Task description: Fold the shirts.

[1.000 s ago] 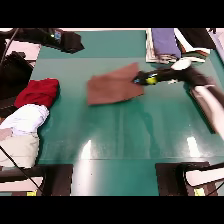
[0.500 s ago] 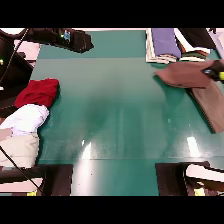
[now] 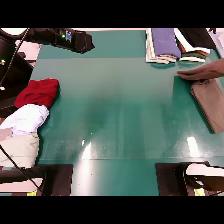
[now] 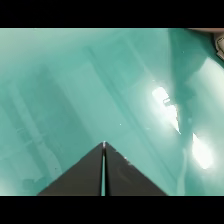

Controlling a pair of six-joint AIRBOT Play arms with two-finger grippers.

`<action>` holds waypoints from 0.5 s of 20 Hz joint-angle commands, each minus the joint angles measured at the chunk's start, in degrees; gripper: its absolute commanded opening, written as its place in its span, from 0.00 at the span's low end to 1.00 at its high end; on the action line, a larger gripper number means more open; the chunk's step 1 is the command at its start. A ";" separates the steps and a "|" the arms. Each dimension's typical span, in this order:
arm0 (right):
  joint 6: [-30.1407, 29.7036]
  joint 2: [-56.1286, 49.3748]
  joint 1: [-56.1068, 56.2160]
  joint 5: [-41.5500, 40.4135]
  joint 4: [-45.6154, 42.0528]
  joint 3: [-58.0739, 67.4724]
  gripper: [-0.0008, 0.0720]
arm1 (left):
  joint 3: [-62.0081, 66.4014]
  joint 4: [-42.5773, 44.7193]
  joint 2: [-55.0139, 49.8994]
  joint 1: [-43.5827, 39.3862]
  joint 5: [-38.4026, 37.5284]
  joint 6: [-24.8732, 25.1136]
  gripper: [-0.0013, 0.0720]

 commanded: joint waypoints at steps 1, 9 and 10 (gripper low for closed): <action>-0.26 -1.64 0.07 -0.52 -0.24 7.91 0.03 | -0.02 0.02 -0.04 -0.02 -0.42 -0.02 0.05; -2.16 -0.17 -4.90 11.65 -8.57 9.03 0.03 | -0.02 0.13 -0.07 -0.02 -0.59 0.09 0.05; -2.56 0.61 -5.46 13.22 -11.72 7.28 0.03 | -0.02 0.15 -0.07 -0.02 -0.90 0.44 0.05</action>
